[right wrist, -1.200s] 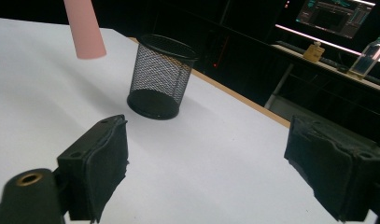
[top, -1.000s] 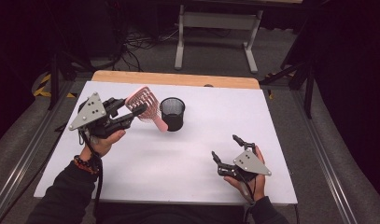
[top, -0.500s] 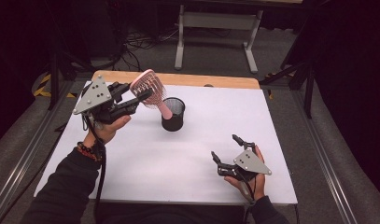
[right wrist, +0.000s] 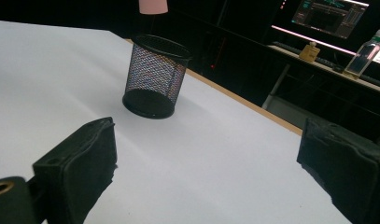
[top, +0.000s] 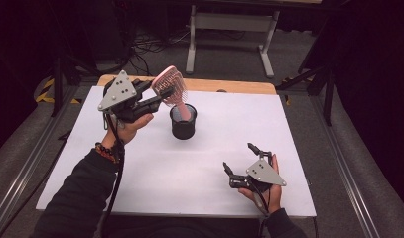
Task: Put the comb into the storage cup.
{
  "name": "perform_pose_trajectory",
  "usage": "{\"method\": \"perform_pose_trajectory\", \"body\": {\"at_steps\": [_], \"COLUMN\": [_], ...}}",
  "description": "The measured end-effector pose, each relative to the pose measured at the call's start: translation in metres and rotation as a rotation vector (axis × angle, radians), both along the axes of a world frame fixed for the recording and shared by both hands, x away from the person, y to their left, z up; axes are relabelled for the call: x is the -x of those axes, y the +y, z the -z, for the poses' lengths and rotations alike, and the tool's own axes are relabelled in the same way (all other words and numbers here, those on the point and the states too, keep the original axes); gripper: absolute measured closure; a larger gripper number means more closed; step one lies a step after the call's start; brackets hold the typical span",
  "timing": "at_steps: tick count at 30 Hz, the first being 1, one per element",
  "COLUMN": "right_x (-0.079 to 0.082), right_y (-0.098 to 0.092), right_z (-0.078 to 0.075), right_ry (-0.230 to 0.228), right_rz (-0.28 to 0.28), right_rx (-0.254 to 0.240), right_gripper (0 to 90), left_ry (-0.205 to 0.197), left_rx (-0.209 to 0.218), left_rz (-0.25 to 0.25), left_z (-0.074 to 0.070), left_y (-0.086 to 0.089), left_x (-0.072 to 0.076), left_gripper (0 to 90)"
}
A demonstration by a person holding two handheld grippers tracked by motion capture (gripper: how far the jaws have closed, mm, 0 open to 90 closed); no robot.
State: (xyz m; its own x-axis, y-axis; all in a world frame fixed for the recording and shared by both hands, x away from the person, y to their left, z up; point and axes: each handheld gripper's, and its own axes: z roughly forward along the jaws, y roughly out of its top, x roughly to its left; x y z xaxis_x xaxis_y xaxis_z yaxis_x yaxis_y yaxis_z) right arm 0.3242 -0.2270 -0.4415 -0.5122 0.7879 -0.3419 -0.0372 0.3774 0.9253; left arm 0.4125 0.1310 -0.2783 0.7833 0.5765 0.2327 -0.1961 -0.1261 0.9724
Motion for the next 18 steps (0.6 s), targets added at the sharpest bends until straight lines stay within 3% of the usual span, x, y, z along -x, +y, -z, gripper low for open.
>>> {"method": "perform_pose_trajectory", "body": {"at_steps": [7,18], "right_x": [0.0,0.001], "right_y": [0.001,0.003], "right_z": [0.001,0.002], "right_ry": [-0.006,-0.009], "right_rz": [0.013,0.014], "right_rx": [0.006,0.025], "right_gripper": [4.9,5.9], "left_ry": [0.021,0.038], "left_rx": [0.019,-0.012], "left_rz": [0.007,-0.027], "left_z": [0.003,0.008], "left_y": [-0.014,-0.027], "left_x": [-0.009,-0.026], "left_gripper": [63.3,63.3]}}
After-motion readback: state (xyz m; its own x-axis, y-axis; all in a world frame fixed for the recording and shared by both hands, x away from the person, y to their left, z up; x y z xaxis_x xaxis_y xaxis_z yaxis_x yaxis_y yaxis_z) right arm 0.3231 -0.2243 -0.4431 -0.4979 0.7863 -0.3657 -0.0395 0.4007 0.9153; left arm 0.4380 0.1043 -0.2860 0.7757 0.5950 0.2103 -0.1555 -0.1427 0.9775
